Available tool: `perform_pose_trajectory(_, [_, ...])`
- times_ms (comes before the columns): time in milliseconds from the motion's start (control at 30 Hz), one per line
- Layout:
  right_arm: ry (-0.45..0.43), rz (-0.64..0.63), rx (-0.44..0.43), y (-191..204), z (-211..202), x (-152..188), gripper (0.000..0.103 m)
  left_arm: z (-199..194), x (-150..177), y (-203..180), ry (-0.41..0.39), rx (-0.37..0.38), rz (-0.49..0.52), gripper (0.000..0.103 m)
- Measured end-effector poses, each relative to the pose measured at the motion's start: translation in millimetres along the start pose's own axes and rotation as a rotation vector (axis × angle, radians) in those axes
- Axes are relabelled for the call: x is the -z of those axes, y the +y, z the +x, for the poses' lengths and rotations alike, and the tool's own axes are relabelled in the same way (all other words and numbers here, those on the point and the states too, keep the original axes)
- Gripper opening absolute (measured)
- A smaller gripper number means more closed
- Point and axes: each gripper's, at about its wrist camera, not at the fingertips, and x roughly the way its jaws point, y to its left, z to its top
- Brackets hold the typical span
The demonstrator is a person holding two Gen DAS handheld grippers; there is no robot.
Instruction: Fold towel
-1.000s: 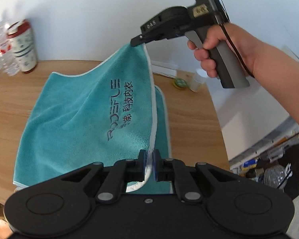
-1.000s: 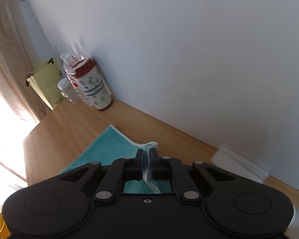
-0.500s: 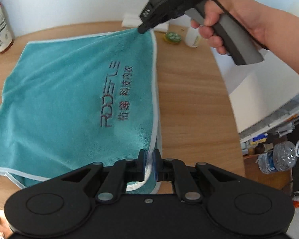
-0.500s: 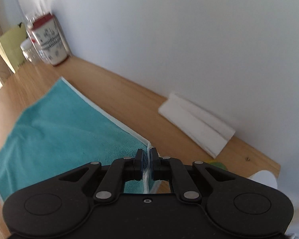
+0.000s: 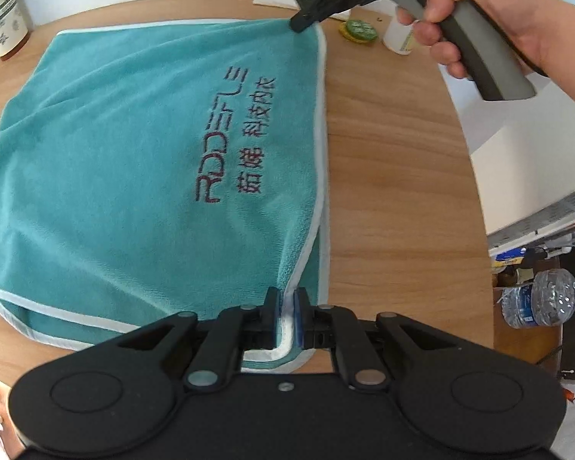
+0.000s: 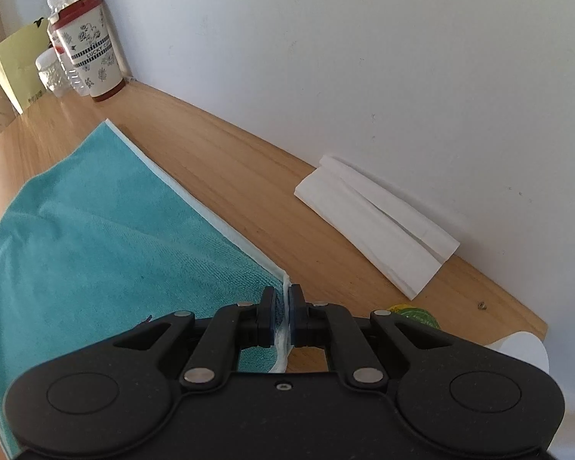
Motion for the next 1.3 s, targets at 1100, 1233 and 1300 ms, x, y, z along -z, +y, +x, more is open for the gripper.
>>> perform_pose_trajectory(1100, [-0.095, -0.168, 0.113, 27, -28, 25, 0.034, -21, -14, 14, 0.113, 0.029, -0.008, 0.037])
perform_pose_trajectory(1233, [-0.116, -0.115, 0.063, 36, -60, 39, 0.038, -49, -20, 62, 0.054, -0.029, -0.086, 0.048])
perform_pose_trajectory(1300, [-0.100, -0.087, -0.017, 47, -73, 51, 0.038, -60, -23, 109, 0.036, -0.104, -0.168, 0.048])
